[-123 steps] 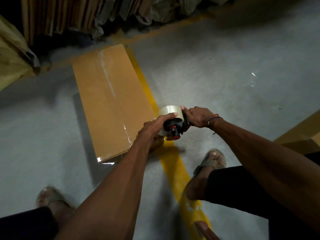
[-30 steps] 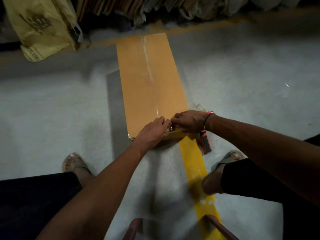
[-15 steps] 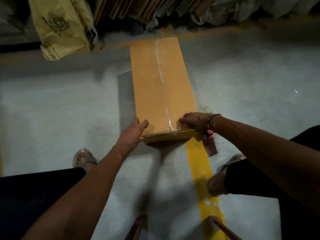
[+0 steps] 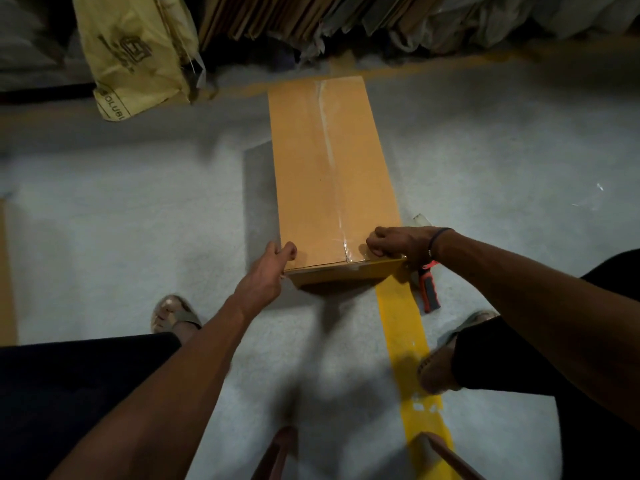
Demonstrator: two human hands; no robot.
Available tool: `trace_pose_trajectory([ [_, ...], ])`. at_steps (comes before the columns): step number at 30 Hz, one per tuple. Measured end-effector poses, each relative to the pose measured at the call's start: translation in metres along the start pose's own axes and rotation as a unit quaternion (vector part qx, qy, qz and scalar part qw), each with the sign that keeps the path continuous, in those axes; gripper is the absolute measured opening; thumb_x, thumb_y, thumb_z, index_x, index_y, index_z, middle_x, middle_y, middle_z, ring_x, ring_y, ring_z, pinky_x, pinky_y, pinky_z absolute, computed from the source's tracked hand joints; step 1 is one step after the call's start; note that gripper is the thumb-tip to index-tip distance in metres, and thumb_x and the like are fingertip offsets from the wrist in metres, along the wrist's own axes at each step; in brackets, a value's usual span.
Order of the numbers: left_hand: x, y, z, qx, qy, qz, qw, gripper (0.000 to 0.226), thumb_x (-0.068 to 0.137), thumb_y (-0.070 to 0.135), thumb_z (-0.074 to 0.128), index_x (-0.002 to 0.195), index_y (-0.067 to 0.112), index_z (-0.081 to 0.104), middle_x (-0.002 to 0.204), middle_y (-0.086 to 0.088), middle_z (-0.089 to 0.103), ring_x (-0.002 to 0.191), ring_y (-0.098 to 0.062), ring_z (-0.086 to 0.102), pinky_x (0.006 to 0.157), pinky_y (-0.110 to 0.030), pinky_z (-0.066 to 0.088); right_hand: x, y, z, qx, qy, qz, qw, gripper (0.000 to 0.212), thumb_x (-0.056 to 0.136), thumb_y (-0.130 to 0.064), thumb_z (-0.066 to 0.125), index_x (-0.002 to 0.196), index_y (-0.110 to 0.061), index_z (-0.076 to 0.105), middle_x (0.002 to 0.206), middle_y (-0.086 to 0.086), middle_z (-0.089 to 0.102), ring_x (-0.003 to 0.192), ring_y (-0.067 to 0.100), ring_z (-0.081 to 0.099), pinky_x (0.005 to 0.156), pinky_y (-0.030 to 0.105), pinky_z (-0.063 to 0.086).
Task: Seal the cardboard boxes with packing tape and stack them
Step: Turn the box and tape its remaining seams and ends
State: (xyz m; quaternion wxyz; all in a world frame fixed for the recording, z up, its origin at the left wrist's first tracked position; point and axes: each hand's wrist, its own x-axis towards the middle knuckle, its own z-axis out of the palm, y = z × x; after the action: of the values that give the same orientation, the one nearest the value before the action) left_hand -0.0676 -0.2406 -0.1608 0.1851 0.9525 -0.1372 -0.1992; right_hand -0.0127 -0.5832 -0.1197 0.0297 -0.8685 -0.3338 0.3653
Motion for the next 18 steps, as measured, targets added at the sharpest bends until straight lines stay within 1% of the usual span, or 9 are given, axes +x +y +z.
trace_pose_trajectory([
  [4,0.007,0.005,0.000,0.061,0.021,0.026,0.998,0.055,0.086,-0.008,0.063,0.120,0.027,0.038,0.109,-0.004,0.042,0.075,-0.025,0.055,0.064,-0.038,0.049,-0.001,-0.002,0.008,-0.063,0.039,-0.016,0.997,0.037,0.092,-0.006,0.062,0.126,-0.005,0.048,0.122,0.015,0.045,0.106,0.029,0.050,0.080,0.033,0.038],
  [5,0.008,0.006,0.000,0.062,0.021,0.027,0.997,0.053,0.086,-0.007,0.064,0.120,0.025,0.038,0.108,-0.006,0.042,0.075,-0.025,0.055,0.064,-0.036,0.047,0.001,0.000,0.012,-0.071,0.051,-0.021,0.996,0.033,0.094,-0.008,0.060,0.125,-0.006,0.048,0.121,0.014,0.045,0.105,0.029,0.050,0.079,0.032,0.036],
  [7,0.011,0.008,0.001,0.053,0.022,0.013,0.998,0.053,0.084,-0.009,0.062,0.118,0.023,0.038,0.109,-0.007,0.042,0.079,-0.029,0.057,0.066,-0.039,0.050,0.004,0.002,0.016,-0.055,0.063,-0.017,0.996,0.027,0.095,-0.011,0.060,0.119,-0.014,0.048,0.116,0.009,0.045,0.103,0.027,0.052,0.077,0.031,0.036],
  [8,0.012,0.009,0.002,0.042,0.021,0.000,0.999,0.053,0.083,-0.013,0.059,0.118,0.022,0.039,0.110,-0.008,0.041,0.082,-0.031,0.059,0.068,-0.042,0.053,0.005,0.003,0.017,-0.041,0.070,-0.012,0.997,0.029,0.093,-0.012,0.063,0.115,-0.019,0.046,0.113,0.005,0.044,0.101,0.025,0.052,0.075,0.030,0.037],
  [10,0.013,0.016,0.004,0.024,0.019,-0.029,0.999,0.054,0.081,-0.017,0.054,0.117,0.021,0.039,0.111,-0.009,0.040,0.085,-0.031,0.059,0.071,-0.045,0.055,0.006,0.004,0.019,-0.026,0.065,0.002,0.998,0.046,0.084,-0.011,0.074,0.108,-0.029,0.039,0.109,-0.002,0.040,0.099,0.021,0.050,0.075,0.032,0.041],
  [12,0.011,0.023,0.005,0.020,0.022,-0.056,0.998,0.051,0.083,-0.016,0.053,0.117,0.020,0.038,0.112,-0.011,0.038,0.083,-0.034,0.060,0.069,-0.044,0.052,0.005,0.002,0.021,-0.015,0.066,0.007,0.998,0.069,0.072,-0.007,0.083,0.102,-0.038,0.029,0.109,-0.005,0.039,0.096,0.016,0.047,0.077,0.035,0.046],
  [13,0.011,0.027,0.007,0.022,0.024,-0.067,0.997,0.049,0.085,-0.015,0.053,0.119,0.018,0.039,0.113,-0.012,0.038,0.083,-0.036,0.060,0.070,-0.043,0.050,0.004,0.001,0.022,-0.011,0.073,0.012,0.997,0.070,0.073,-0.005,0.082,0.101,-0.039,0.027,0.110,-0.004,0.040,0.096,0.015,0.046,0.080,0.037,0.048],
  [16,0.011,0.037,0.009,0.034,0.027,-0.103,0.994,0.052,0.086,-0.011,0.061,0.125,0.015,0.039,0.118,-0.016,0.039,0.088,-0.038,0.061,0.076,-0.047,0.052,0.005,-0.003,0.024,0.003,0.097,0.031,0.995,0.043,0.087,-0.003,0.068,0.107,-0.029,0.040,0.116,0.004,0.045,0.102,0.020,0.047,0.084,0.040,0.048],
  [18,0.012,0.040,0.009,0.036,0.023,-0.120,0.992,0.054,0.086,-0.007,0.066,0.126,0.014,0.038,0.121,-0.017,0.039,0.092,-0.039,0.062,0.078,-0.048,0.053,0.007,-0.004,0.024,0.009,0.094,0.039,0.995,0.042,0.084,0.001,0.067,0.106,-0.024,0.042,0.118,0.007,0.046,0.103,0.022,0.048,0.080,0.036,0.043],
])
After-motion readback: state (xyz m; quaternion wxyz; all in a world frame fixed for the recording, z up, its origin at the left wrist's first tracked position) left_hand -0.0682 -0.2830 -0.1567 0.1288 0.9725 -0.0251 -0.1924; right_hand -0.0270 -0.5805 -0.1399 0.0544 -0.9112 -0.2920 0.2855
